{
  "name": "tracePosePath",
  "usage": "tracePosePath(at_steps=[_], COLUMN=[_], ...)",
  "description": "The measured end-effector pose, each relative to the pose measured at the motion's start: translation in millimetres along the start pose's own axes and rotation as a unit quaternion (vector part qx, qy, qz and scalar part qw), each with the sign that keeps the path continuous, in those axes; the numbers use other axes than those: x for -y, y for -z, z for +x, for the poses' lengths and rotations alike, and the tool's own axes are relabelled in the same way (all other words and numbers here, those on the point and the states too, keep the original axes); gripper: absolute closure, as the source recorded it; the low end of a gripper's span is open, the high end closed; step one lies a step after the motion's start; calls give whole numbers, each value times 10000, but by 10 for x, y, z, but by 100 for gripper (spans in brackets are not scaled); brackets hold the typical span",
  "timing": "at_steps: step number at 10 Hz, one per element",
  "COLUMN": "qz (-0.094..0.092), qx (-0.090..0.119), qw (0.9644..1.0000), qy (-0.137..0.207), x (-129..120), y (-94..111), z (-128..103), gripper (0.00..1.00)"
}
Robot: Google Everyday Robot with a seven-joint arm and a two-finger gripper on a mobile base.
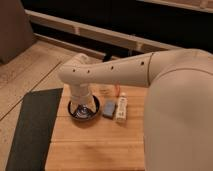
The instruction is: Place the eraser on the white sponge
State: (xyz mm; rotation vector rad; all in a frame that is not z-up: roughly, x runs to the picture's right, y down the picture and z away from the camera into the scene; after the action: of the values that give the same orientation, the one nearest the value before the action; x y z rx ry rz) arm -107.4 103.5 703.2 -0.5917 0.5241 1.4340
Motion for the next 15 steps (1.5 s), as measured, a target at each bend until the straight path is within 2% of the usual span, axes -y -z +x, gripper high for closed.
tracePosePath(at_steps=[8,10,12,13,14,15], qz=[-1,33,107,158,198,197], qx=[0,74,548,1074,1581,1964], qw=[10000,10000,9983,9934,9851,9764], qy=[1,20,153,379,651,874], x=[-1,10,29,13,-29,-66], y=[0,20,160,363,583,759], z=[0,-21,-174,-335,-477,-569], gripper=[35,35,35,35,35,35])
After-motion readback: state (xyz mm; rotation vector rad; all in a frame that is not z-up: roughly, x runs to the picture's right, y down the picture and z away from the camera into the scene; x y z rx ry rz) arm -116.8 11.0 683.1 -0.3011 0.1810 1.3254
